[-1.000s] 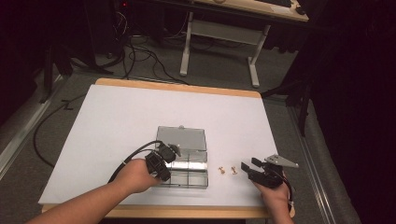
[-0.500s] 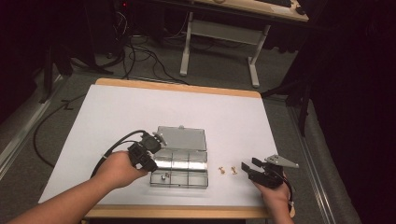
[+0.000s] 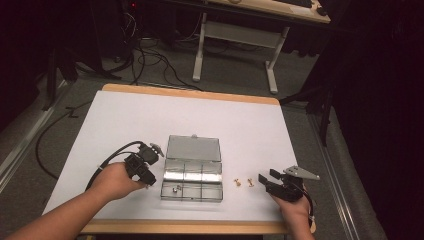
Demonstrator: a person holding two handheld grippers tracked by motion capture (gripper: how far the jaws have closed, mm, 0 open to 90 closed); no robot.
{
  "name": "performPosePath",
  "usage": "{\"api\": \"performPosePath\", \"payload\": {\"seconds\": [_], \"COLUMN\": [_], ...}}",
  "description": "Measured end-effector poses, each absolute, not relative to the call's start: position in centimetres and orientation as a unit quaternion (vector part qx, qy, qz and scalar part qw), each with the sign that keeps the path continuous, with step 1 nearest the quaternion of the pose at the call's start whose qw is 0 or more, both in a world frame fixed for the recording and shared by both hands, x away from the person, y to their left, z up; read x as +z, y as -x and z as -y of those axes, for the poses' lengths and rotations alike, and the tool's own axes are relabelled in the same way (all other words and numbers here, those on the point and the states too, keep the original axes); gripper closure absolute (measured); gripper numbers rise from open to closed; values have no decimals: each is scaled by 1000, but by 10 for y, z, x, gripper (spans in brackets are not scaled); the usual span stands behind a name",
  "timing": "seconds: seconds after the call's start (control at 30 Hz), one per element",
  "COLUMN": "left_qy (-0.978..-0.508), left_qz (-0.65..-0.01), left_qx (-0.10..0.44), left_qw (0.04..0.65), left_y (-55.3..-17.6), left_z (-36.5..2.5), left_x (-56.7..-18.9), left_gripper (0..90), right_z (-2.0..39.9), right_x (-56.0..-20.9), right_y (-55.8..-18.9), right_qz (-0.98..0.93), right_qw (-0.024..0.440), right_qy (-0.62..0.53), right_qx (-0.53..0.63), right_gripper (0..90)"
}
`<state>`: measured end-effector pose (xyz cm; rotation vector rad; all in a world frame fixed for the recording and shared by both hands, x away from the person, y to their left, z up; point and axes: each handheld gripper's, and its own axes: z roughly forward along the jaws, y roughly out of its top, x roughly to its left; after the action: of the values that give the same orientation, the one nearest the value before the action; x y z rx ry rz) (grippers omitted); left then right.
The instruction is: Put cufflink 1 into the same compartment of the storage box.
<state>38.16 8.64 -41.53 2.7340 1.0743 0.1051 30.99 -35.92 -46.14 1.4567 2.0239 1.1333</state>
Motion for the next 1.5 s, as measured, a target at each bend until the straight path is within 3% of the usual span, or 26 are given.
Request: {"api": "performPosePath", "payload": {"seconds": [0.4,0.57,0.7,1.5], "left_qy": [-928,-928,-930,-931], "left_qz": [-361,-361,-357,-350], "left_qx": [20,19,19,19], "left_qw": [90,89,88,97], "left_y": [-384,-384,-383,-376], "left_z": [-83,-83,-83,-80], "left_x": [-440,-442,-441,-415], "left_gripper": [541,606,734,736], "right_z": [360,360,360,359], "right_x": [-462,-462,-462,-463], "right_y": [-310,-310,-310,-311], "right_qz": [-724,-724,-724,-726], "right_qw": [201,201,200,199], "right_qy": [-522,-521,-521,-520], "right_qx": [405,405,404,403], "right_gripper": [420,420,420,423]}}
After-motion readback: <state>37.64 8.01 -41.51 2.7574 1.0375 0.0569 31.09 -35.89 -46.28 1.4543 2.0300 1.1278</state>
